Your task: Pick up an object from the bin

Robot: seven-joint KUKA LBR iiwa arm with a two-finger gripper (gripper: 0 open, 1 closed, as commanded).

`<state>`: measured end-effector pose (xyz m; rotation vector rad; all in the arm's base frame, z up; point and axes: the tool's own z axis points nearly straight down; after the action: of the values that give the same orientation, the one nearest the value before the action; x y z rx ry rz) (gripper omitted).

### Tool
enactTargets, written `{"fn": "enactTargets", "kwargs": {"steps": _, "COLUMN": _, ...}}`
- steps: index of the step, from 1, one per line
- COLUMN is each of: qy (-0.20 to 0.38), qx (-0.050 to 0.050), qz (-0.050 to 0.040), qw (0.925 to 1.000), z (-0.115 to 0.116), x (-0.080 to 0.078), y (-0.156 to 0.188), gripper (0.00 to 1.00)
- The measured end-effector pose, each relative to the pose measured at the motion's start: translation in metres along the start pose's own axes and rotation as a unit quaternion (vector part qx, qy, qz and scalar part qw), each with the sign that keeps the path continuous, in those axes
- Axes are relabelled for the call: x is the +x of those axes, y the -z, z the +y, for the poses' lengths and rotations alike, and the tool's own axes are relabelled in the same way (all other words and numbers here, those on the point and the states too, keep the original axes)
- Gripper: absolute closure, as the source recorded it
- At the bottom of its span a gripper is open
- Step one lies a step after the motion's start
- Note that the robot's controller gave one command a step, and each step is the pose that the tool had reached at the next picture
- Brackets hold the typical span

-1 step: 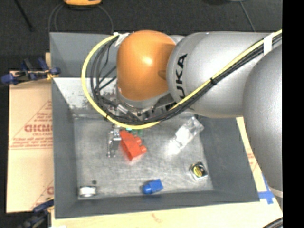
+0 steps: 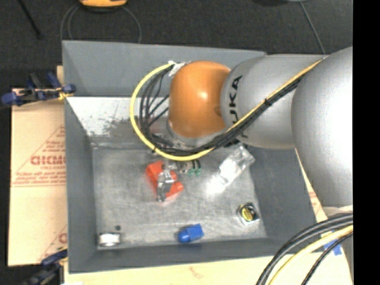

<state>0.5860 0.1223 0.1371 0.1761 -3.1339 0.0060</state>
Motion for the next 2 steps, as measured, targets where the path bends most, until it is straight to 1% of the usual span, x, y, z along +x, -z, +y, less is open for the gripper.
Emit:
{"fn": "enactTargets", "kwargs": {"steps": 1, "qy": 0.063, "qx": -0.004, "qz": -0.0065, "qw": 0.998, "z": -0.062, "x": -0.025, "y": -0.063, "gripper": 0.0}}
{"fn": "enactTargets", "kwargs": {"steps": 2, "qy": 0.264, "qx": 0.001, "qz": -0.0089, "qw": 0.9643, "z": -0.049, "x": -0.02, "y": -0.062, "gripper": 0.0}}
